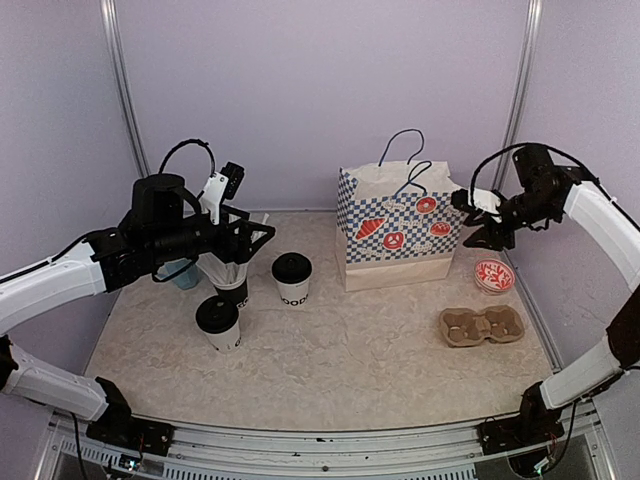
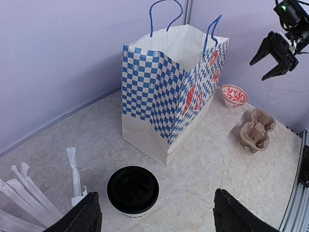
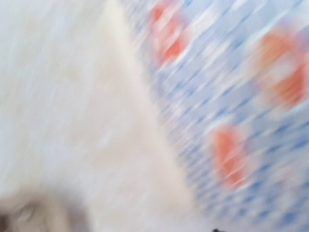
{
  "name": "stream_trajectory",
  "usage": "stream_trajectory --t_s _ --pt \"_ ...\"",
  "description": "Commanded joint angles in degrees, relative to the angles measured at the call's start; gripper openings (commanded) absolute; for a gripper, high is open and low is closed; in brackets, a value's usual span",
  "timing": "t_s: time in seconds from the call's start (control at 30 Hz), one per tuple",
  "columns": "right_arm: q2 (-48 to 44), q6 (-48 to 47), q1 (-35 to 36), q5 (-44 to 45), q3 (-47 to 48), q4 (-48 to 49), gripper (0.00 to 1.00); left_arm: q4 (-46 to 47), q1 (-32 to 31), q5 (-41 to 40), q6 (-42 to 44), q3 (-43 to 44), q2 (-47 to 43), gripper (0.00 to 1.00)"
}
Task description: Pack the takeout coffee
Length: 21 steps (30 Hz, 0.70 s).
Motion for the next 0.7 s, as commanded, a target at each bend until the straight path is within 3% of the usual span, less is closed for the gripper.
stream_trajectory --t_s 0.0,0.13,0.43,0.53,0.67 --pt "-0.18 9.82 2.11 -5.86 3.88 11.04 0.55 1.34 0.20 0.77 0.31 1.17 -0.07 0.78" --pt "5.44 10.02 5.07 -3.10 8.78 14.96 0.64 1.61 0.19 0.76 0.27 0.98 -0.60 0.78" --pt "18.10 9.40 9.16 -3.67 19.47 12.32 0.63 1.49 0.19 0.16 0.73 0.25 -1.72 0.78" --pt "20.45 7.75 10.83 -3.98 22.18 9.69 0.55 1.40 0.26 0.17 0.80 0.16 -1.86 0.78" --pt "21.85 5.27 12.13 -5.44 26.15 4.88 0.28 1.23 0.19 0.15 0.81 0.01 -1.99 0.78"
